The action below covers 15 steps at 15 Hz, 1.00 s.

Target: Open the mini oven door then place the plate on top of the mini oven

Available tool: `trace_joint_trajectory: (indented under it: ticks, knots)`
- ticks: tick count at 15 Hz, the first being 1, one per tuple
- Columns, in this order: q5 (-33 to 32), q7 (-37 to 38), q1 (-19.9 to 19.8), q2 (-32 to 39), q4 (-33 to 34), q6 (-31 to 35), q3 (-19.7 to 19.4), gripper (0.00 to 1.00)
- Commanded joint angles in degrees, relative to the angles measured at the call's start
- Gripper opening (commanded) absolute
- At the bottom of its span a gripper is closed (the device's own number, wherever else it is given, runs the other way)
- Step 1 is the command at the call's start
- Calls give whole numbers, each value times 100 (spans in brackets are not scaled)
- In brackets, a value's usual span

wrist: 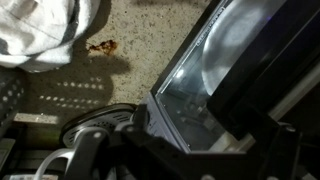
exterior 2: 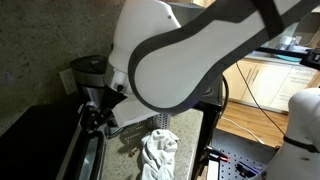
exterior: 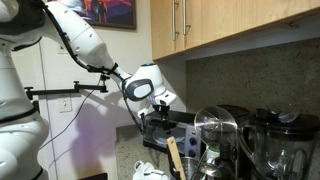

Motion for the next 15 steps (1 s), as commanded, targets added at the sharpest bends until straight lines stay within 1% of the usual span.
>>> trace_joint_trajectory:
  ticks: [1, 3, 6, 11, 15]
  knots:
    - [260, 131, 131, 246, -77, 454, 84, 100]
    - [316, 135, 190, 392, -66, 579, 94, 100]
    - [144, 249, 176, 477, -52, 533, 91, 100]
    - [-213, 569, 86, 239, -163, 192, 65, 100]
    - [-208, 739, 96, -18, -417, 274, 74, 100]
